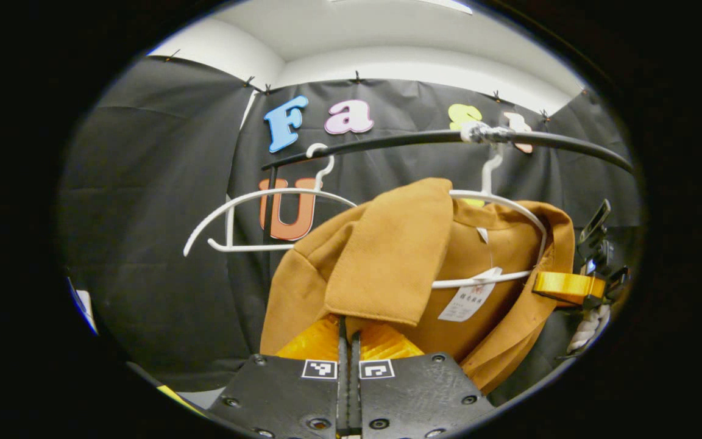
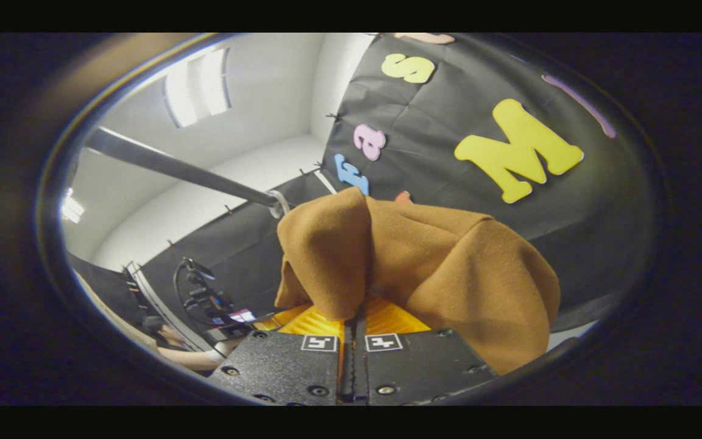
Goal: Grasp the clothes on the hanger with both hands and then place them into the laundry hamper below.
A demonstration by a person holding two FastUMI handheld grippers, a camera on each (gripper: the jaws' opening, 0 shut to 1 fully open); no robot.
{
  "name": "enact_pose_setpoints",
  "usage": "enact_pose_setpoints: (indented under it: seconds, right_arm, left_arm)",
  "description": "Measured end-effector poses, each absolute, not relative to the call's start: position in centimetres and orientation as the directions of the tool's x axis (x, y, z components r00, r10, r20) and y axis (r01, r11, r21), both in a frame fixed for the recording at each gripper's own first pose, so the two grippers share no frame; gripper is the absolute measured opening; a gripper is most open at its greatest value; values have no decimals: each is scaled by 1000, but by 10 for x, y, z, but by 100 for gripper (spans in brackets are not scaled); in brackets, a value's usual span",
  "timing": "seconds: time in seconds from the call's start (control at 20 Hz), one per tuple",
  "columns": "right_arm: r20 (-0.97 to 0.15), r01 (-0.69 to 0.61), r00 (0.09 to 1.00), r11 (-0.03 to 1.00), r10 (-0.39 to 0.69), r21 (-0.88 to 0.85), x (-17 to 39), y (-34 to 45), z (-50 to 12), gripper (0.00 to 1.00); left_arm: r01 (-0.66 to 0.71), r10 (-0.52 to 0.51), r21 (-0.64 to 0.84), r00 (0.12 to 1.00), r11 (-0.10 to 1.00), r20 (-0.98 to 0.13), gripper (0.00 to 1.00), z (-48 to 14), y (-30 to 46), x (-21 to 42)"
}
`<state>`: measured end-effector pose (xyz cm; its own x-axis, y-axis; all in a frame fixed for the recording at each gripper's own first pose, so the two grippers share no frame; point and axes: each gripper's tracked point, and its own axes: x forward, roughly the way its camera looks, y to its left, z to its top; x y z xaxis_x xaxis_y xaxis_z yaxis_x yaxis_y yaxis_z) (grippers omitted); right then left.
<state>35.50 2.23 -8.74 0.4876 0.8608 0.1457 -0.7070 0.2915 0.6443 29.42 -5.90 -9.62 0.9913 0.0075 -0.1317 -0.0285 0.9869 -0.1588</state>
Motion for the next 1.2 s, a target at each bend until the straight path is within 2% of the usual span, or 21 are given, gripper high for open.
enact_pose_setpoints:
  seconds: [0.05, 0.15, 0.2, 0.25, 0.6, 0.65, 0.7, 1.05, 1.15, 1.2]
  right_arm:
    - [178, -708, 483, 262, 857, 656, 353, 18, -82, 4]
    - [239, -708, 463, 195, 853, 678, 356, 14, -64, 4]
    - [271, -711, 452, 160, 850, 685, 358, 12, -54, 4]
    - [299, -713, 449, 135, 842, 688, 358, 9, -46, 4]
    - [436, -723, 419, 1, 797, 691, 366, -13, -13, 3]
    - [443, -720, 434, 6, 785, 694, 372, -17, -12, 3]
    - [443, -715, 445, 10, 778, 699, 376, -22, -11, 3]
    - [437, -694, 525, 70, 730, 717, 401, -50, -14, 3]
    - [453, -684, 533, 49, 714, 728, 402, -61, -12, 3]
    - [451, -674, 550, 56, 703, 736, 407, -67, -12, 3]
  left_arm:
    - [-36, 15, -162, 992, 986, -128, 0, -92, -53, 295]
    - [-51, 33, -161, 993, 986, -113, 0, -82, -42, 295]
    - [-55, 38, -164, 994, 985, -105, 4, -77, -37, 295]
    - [-58, 43, -171, 995, 984, -90, 0, -70, -33, 296]
    - [-96, 101, -137, 995, 986, 26, 3, -11, 17, 312]
    - [-107, 109, -128, 994, 986, 3, 4, -17, 23, 316]
    - [-109, 111, -128, 994, 986, 5, 0, -17, 27, 318]
    - [-117, 108, -163, 992, 980, -62, 0, -52, 32, 320]
    - [-112, 98, -191, 992, 975, -85, 0, -63, 30, 320]
    - [-107, 90, -205, 992, 973, -90, 4, -64, 29, 323]
